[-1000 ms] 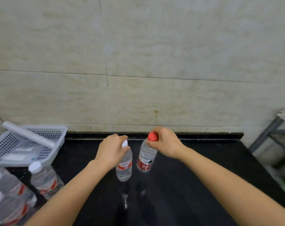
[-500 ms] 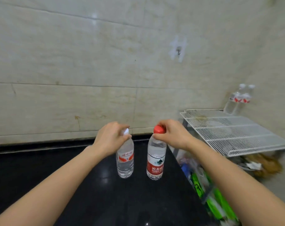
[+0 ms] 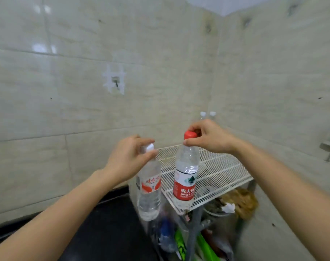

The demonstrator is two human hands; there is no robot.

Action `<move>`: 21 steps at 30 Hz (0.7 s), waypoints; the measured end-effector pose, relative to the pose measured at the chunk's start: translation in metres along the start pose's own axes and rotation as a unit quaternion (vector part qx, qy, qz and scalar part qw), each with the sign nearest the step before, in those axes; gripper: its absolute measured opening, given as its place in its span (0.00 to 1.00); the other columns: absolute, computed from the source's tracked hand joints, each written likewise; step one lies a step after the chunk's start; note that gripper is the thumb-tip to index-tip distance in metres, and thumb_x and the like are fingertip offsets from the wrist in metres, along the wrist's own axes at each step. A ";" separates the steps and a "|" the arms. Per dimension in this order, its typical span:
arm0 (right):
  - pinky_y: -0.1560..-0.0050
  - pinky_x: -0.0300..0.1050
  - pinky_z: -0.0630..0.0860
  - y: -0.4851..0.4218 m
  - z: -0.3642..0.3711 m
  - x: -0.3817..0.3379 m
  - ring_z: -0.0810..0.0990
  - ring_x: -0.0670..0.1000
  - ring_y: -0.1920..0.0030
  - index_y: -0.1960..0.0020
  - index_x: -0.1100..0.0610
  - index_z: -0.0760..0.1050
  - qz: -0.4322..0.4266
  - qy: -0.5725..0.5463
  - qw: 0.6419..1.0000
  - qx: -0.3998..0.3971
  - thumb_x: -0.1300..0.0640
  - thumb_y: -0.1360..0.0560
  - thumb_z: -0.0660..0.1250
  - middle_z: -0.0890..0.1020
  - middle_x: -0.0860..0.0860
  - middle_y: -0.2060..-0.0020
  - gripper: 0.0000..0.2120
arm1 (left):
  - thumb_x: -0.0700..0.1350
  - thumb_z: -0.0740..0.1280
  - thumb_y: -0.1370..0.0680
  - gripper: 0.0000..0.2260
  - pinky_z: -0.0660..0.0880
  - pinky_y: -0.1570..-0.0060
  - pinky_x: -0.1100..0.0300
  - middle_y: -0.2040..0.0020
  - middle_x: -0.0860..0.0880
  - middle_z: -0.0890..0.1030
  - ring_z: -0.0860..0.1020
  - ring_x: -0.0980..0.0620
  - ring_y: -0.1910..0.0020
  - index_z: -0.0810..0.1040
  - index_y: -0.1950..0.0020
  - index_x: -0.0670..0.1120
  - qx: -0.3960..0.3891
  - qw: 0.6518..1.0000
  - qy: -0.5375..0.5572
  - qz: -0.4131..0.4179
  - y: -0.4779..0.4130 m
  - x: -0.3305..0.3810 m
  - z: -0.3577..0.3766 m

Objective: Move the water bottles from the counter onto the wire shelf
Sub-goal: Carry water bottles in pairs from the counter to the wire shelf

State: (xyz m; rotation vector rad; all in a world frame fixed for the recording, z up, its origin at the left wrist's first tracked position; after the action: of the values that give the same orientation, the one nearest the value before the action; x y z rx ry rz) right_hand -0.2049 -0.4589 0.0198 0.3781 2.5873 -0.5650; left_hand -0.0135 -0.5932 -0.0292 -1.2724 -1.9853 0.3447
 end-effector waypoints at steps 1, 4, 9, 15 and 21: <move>0.64 0.45 0.68 -0.008 -0.011 0.016 0.70 0.46 0.69 0.64 0.57 0.76 0.003 -0.001 1.000 0.004 0.55 0.30 0.74 0.72 0.48 0.71 0.09 | 0.54 0.70 0.27 0.19 0.75 0.58 0.54 0.58 0.51 0.78 0.77 0.53 0.60 0.79 0.38 0.49 -0.007 1.000 0.010 0.007 -0.017 0.005 0.011; 0.63 0.47 0.69 -0.033 -0.040 0.062 0.71 0.47 0.67 0.61 0.60 0.78 0.015 0.020 0.999 0.020 0.52 0.32 0.74 0.73 0.51 0.68 0.11 | 0.53 0.70 0.27 0.19 0.75 0.56 0.54 0.56 0.50 0.79 0.78 0.52 0.59 0.79 0.38 0.48 -0.028 0.999 0.031 0.015 -0.068 0.019 0.043; 0.64 0.45 0.68 -0.067 -0.068 0.132 0.70 0.47 0.69 0.61 0.61 0.77 0.025 0.047 0.998 0.025 0.54 0.32 0.74 0.72 0.49 0.69 0.11 | 0.52 0.70 0.26 0.19 0.70 0.57 0.59 0.53 0.49 0.79 0.76 0.53 0.57 0.78 0.37 0.46 -0.035 0.999 0.038 0.016 -0.136 0.039 0.101; 0.68 0.42 0.66 -0.124 -0.082 0.212 0.69 0.46 0.72 0.69 0.55 0.71 0.035 0.057 0.998 0.011 0.55 0.31 0.73 0.70 0.47 0.73 0.13 | 0.50 0.68 0.25 0.20 0.68 0.53 0.60 0.47 0.45 0.79 0.78 0.47 0.47 0.76 0.35 0.45 -0.011 0.999 0.023 -0.041 -0.202 0.043 0.166; 0.61 0.47 0.73 -0.197 -0.069 0.269 0.77 0.52 0.63 0.63 0.54 0.75 0.003 0.061 0.998 -0.002 0.49 0.32 0.73 0.77 0.50 0.66 0.11 | 0.49 0.69 0.24 0.18 0.69 0.52 0.58 0.46 0.40 0.80 0.77 0.42 0.45 0.77 0.36 0.44 -0.014 0.995 -0.035 -0.097 -0.266 0.033 0.220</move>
State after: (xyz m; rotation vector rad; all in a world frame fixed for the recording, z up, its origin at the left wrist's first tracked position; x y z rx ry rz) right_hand -0.5305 -0.5563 0.0075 0.4326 2.7031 -0.5492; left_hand -0.3547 -0.6555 -0.0138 -1.0855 -2.1598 0.2713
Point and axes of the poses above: each hand's wrist, its own y-axis away from the middle knuckle, its own z-axis out of the palm, x = y × z, the point moved 1 cm from there along -y, towards the middle knuckle
